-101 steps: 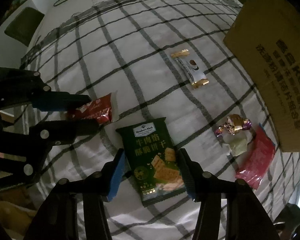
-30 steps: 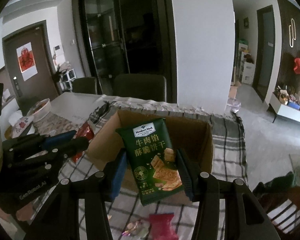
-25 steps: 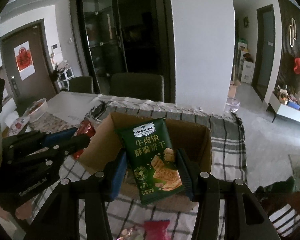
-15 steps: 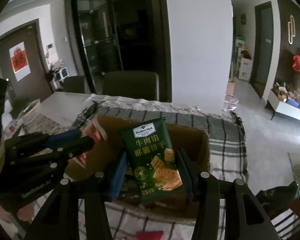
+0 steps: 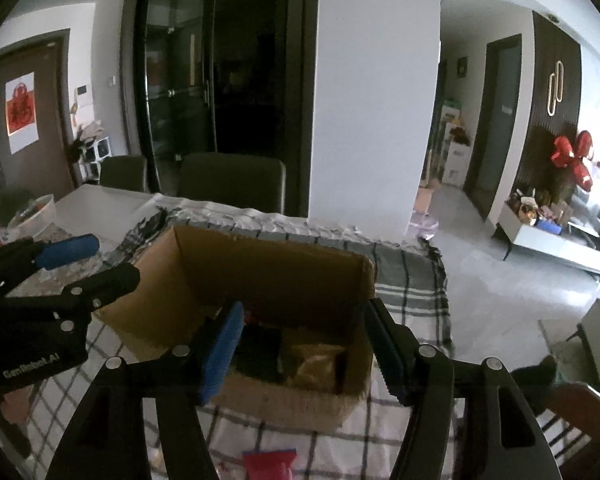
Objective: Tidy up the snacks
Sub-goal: 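Open both tools to release the red bar and cracker pack into the box, then move both tools back toward the purple candy and red chip bag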
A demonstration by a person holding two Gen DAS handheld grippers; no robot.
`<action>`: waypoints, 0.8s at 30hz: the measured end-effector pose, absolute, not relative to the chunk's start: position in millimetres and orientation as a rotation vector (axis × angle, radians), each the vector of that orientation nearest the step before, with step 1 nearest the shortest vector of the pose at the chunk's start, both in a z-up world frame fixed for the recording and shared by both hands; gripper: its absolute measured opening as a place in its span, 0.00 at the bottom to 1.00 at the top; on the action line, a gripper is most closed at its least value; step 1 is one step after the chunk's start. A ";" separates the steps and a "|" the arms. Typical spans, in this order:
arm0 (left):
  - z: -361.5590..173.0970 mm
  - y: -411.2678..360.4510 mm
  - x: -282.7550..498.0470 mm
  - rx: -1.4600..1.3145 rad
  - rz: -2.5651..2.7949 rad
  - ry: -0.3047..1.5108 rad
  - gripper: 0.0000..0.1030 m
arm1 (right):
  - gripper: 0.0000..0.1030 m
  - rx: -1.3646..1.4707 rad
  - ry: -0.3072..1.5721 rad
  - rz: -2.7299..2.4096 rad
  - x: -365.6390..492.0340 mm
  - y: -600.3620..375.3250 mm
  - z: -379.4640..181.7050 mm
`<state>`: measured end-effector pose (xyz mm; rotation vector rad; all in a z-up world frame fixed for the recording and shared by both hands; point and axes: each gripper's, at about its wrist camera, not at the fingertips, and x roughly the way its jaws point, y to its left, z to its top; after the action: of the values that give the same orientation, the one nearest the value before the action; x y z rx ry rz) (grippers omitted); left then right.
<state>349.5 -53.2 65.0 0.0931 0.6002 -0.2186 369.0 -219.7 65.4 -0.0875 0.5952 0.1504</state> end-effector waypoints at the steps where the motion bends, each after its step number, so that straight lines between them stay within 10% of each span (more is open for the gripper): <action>1: 65.4 -52.5 344.0 0.094 -0.218 0.595 0.60 | 0.62 -0.083 0.588 0.144 361.9 -220.0 66.1; 24: 27.7 -26.7 252.4 0.080 -0.232 0.640 0.63 | 0.62 -0.008 0.610 0.143 262.7 -203.9 30.7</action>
<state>252.4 -26.7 27.7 0.0799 0.6404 -0.2315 262.7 -203.9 30.7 -0.0077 0.6104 0.1432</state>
